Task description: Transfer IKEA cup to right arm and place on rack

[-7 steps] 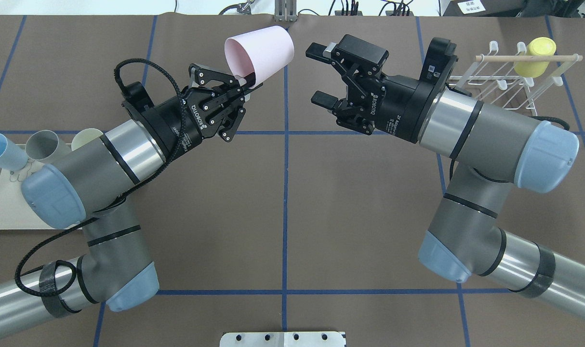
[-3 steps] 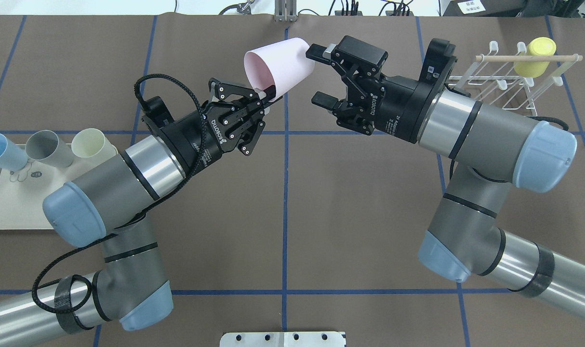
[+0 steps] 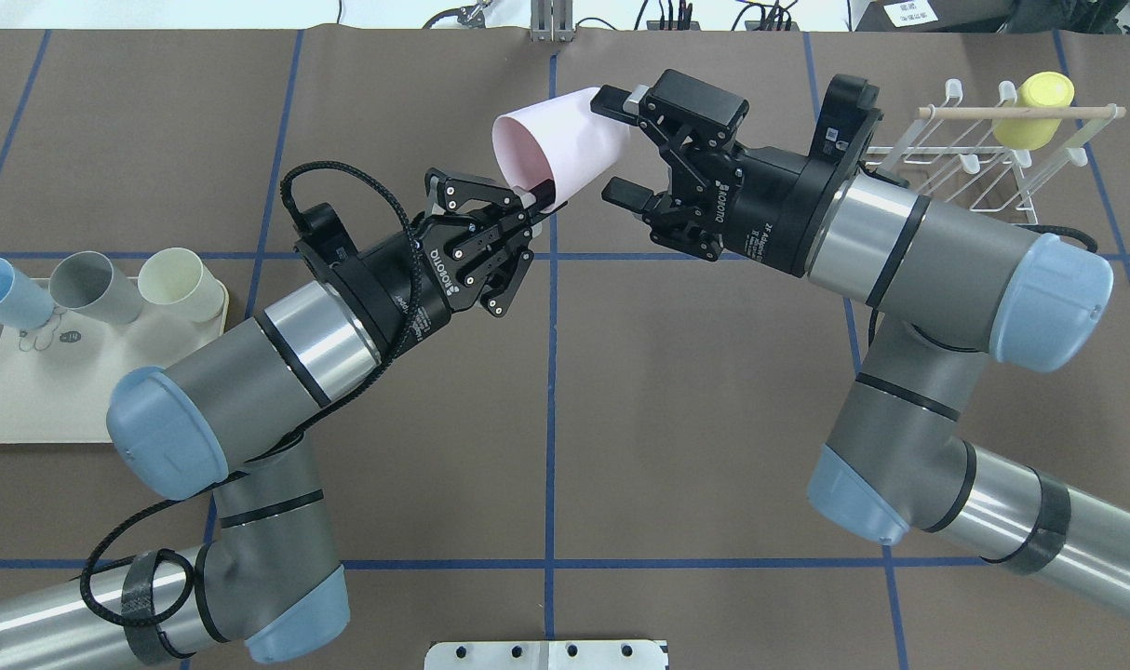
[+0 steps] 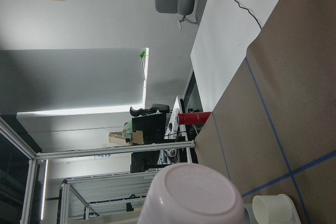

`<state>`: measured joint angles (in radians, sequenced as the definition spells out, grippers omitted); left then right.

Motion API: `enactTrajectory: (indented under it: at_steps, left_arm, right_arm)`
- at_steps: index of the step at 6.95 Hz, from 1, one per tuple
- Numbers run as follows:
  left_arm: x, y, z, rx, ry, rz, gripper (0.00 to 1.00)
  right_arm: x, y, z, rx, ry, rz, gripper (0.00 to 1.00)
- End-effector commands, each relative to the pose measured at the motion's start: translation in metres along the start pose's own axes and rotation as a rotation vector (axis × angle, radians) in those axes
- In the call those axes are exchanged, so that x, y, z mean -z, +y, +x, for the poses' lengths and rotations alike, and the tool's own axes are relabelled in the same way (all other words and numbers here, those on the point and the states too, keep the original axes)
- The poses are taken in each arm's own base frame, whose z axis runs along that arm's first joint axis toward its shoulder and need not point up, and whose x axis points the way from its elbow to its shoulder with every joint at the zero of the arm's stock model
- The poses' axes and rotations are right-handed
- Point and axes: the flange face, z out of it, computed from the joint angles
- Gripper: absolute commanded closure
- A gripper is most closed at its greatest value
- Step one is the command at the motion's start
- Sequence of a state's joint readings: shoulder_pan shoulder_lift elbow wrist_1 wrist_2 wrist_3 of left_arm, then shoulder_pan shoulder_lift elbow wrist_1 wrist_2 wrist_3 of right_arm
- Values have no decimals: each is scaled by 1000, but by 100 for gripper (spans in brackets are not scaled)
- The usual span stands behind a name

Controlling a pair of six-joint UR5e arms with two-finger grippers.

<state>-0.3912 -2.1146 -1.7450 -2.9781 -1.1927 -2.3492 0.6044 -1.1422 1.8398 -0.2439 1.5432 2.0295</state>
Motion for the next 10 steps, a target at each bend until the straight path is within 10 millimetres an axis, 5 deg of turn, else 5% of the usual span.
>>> enactTrajectory:
  at_steps: [1,6,7,8,9,10]
  left_arm:
    - [-3,10,-5,3,-2,-8,100]
    - [-11,22,-14,8,3,-4,100]
    - [-11,22,-14,8,3,-4,100]
    - [-11,22,-14,9,4,-5,100]
    - [-10,22,-13,11,6,-9,95]
    - [-9,22,-12,-15,10,-10,1]
  right_arm:
    - [-1,-1,3,0,6,3,1]
    - [-2,-2,4,-1,6,3,1]
    - [-2,-2,4,0,8,4,9]
    - [-3,-5,8,6,15,9,56]
    - [-3,-5,8,7,16,8,91]
    - [-3,-5,8,9,16,8,100]
